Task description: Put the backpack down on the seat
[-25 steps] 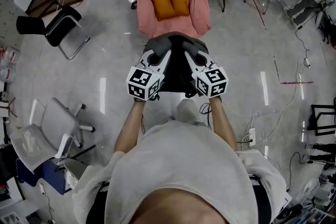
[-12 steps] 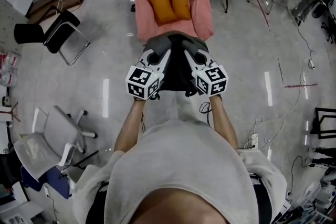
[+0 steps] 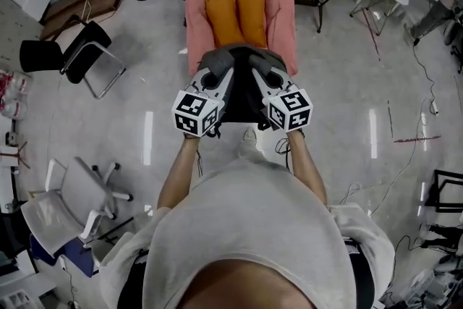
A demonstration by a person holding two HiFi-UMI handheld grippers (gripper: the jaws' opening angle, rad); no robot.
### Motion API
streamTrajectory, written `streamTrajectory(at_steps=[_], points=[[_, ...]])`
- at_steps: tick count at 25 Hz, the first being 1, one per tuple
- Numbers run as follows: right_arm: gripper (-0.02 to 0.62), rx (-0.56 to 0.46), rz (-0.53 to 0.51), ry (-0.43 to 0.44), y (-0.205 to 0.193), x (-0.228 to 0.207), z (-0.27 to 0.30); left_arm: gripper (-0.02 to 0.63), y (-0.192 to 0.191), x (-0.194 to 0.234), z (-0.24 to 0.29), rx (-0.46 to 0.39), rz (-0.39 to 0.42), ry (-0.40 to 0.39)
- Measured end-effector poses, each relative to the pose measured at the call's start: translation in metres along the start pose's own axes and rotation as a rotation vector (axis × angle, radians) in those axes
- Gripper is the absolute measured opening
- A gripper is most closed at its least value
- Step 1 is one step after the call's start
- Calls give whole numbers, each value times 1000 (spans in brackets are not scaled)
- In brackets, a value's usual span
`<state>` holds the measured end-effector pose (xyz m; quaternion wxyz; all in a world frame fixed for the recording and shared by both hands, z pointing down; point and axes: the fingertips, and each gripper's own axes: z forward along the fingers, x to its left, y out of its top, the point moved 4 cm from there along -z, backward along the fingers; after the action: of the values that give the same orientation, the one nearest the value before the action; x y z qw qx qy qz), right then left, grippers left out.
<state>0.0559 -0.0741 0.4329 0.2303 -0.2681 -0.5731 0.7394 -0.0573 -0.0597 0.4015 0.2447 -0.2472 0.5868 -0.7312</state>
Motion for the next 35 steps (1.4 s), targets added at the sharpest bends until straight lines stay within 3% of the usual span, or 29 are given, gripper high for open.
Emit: streamTrajectory(at_steps=[6, 18, 35], points=[[28, -9, -8, 24, 27, -61, 52, 31, 24, 44, 67, -13, -4, 32], [28, 13, -6, 71, 44, -154, 139, 31, 34, 115, 169, -6, -35, 74], [28, 57, 20, 66, 42, -200, 191, 31, 30, 161, 220, 52, -54, 47]])
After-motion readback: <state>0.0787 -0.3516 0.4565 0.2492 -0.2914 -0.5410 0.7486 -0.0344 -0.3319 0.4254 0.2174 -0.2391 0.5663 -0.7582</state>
